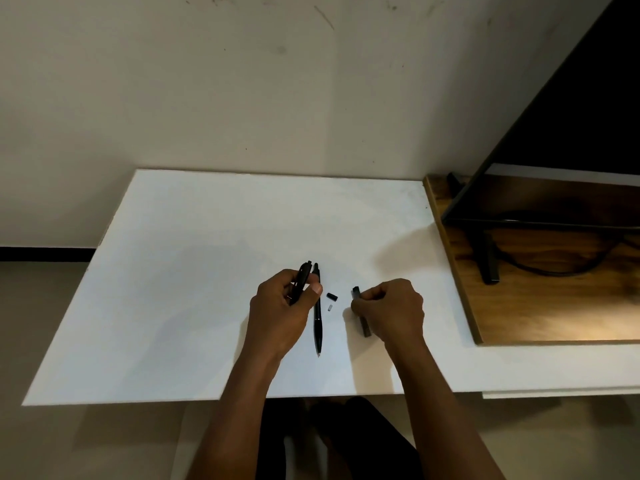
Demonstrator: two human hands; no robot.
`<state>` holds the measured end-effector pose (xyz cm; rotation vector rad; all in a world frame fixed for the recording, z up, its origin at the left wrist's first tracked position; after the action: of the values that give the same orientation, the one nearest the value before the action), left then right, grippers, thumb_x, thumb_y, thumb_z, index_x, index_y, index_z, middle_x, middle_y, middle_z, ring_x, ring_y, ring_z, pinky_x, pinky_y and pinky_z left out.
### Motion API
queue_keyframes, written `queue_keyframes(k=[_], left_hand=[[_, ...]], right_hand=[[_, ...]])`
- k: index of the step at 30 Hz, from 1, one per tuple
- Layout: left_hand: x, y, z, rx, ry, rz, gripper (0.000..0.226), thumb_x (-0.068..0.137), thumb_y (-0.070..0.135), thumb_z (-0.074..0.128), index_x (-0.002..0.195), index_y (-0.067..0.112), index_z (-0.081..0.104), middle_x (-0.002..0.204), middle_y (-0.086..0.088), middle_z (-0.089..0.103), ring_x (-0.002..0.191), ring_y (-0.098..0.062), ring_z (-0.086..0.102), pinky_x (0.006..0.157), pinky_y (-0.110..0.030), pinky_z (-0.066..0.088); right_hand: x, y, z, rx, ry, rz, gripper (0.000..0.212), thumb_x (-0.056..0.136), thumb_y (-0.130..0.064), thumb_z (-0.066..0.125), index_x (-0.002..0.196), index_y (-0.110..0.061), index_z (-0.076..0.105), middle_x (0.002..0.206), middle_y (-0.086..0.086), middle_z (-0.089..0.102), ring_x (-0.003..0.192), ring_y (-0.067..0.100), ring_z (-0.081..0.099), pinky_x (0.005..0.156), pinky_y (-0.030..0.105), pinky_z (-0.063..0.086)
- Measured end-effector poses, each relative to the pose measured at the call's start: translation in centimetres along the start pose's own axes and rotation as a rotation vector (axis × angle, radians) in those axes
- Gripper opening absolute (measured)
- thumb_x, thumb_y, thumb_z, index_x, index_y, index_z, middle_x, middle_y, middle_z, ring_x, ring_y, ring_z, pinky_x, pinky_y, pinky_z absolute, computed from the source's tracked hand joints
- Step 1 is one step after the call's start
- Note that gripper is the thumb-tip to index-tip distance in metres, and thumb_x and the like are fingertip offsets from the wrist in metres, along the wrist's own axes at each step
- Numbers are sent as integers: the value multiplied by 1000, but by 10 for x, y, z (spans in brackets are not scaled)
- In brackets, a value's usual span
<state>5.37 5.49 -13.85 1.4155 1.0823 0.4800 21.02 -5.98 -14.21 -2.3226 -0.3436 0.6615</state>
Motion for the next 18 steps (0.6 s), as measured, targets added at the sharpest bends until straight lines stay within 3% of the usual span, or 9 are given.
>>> queue_keyframes(k=[3, 5, 8, 12, 15, 18], left_hand=[[0, 2, 0, -10, 14, 9, 5, 88, 28, 72, 92, 27, 75, 90, -3, 75, 85, -22, 66, 71, -27, 47], [-1, 5, 1, -8, 10, 23, 8, 86, 31, 74, 92, 26, 76, 89, 4, 75, 84, -18, 65, 70, -23, 45], [-4, 12, 6, -32, -27, 28, 15, 83, 33, 77, 97, 27, 77, 91, 11, 76, 89, -6, 68, 68, -15, 45], [-5, 15, 6, -12, -18, 63, 14, 80, 32, 79, 93, 27, 79, 89, 11, 77, 90, -1, 69, 65, -3, 47], [-3, 15, 3, -19, -6, 79, 11, 80, 29, 80, 91, 25, 80, 85, 7, 79, 85, -6, 72, 62, -8, 52], [-4, 16, 2, 2, 13, 80, 6, 82, 27, 78, 88, 25, 80, 82, 8, 78, 80, -2, 70, 64, -6, 49]], right_hand=[[1, -4, 0, 308, -39, -10, 6, 74, -11, 82, 76, -13, 76, 70, 8, 73, 69, 18, 69, 71, 34, 58], [-1, -12, 4, 574, -180, -10, 10, 76, -5, 81, 83, -8, 75, 81, 16, 74, 75, 22, 71, 73, 30, 59], [-11, -23, 11, 815, -378, 12, 13, 78, 0, 78, 88, -5, 72, 86, 14, 74, 78, 22, 72, 73, 25, 57], [-14, -26, 13, 863, -451, 6, 18, 78, 0, 78, 94, -1, 72, 91, 16, 76, 85, 25, 74, 78, 28, 58], [-13, -26, 14, 838, -462, -22, 17, 79, -3, 78, 95, 0, 74, 95, 19, 75, 88, 27, 73, 80, 29, 58], [-13, -28, 13, 840, -460, -63, 19, 81, -7, 76, 99, 0, 74, 100, 22, 75, 91, 29, 73, 86, 34, 59]])
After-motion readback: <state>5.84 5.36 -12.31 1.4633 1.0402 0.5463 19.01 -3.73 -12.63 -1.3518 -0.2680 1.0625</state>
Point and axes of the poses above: each hand's wrist, its own x-axis towards the middle knuckle, its own z-axis out of the palm, y = z × x, the point moved 6 cm from there along x, towards the middle knuckle
